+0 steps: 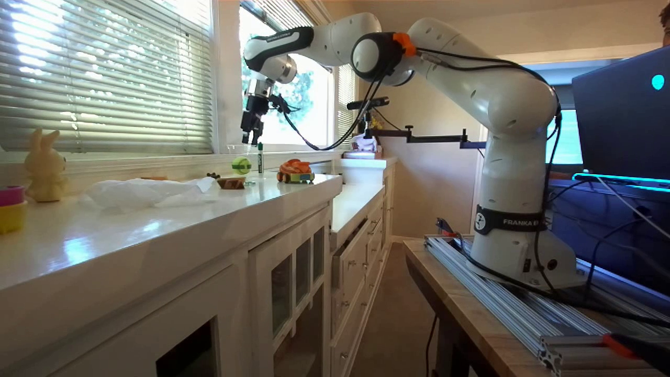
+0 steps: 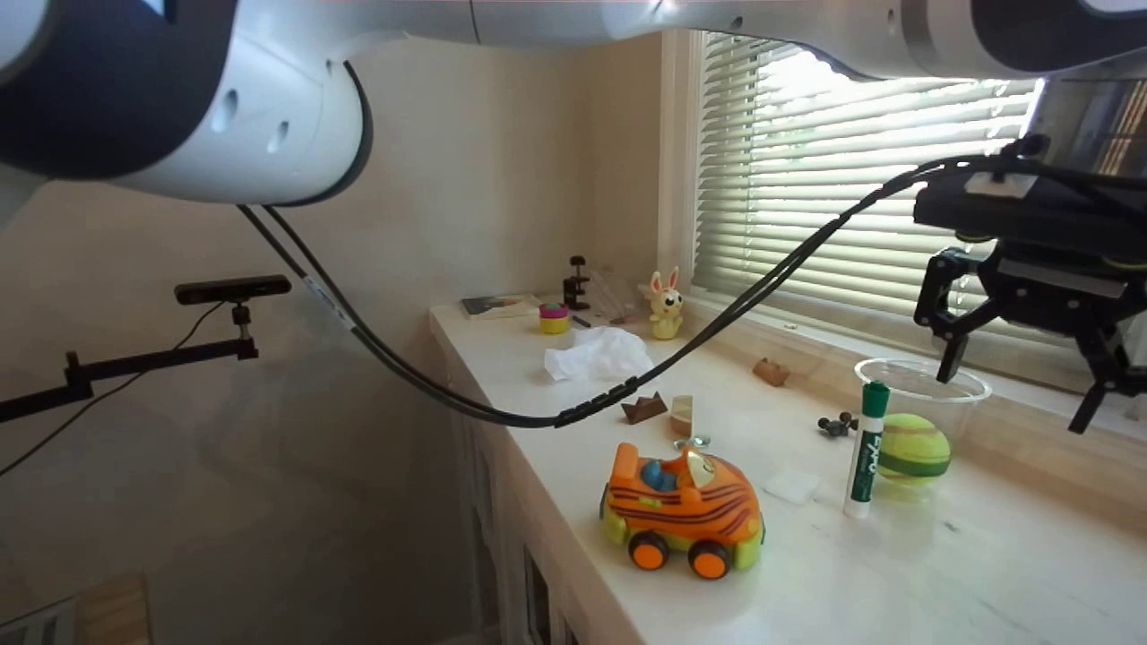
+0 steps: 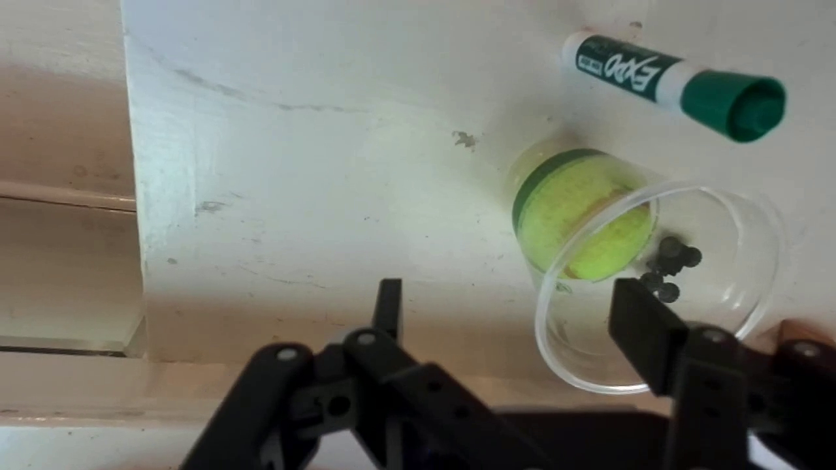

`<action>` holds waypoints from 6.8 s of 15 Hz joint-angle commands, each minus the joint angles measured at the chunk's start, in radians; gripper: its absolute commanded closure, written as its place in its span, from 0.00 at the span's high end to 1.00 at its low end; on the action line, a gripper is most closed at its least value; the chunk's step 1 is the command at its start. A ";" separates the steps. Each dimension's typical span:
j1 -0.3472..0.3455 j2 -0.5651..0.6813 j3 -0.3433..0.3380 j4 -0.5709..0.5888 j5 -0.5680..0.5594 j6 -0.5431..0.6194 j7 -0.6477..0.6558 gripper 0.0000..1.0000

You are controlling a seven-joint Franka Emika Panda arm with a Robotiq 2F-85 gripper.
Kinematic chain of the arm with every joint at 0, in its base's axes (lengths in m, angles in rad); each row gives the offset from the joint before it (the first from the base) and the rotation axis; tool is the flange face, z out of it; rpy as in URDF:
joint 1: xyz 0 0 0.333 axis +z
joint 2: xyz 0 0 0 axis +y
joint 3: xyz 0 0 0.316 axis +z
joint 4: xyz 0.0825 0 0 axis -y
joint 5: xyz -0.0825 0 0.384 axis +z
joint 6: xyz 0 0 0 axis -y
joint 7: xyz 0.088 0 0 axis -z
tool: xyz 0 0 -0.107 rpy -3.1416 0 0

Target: Remove the ball from the cup

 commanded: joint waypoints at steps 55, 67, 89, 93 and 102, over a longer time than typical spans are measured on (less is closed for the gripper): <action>0.221 0.209 -0.308 0.374 -0.859 0.078 -0.158 0.02; 0.285 0.177 -0.241 0.347 -0.829 0.103 -0.106 0.02; 0.330 0.137 -0.111 0.353 -0.671 0.033 -0.067 0.06; 0.327 0.133 -0.098 0.353 -0.661 0.029 -0.067 0.06; 0.408 0.160 -0.195 0.359 -0.774 0.030 -0.061 0.02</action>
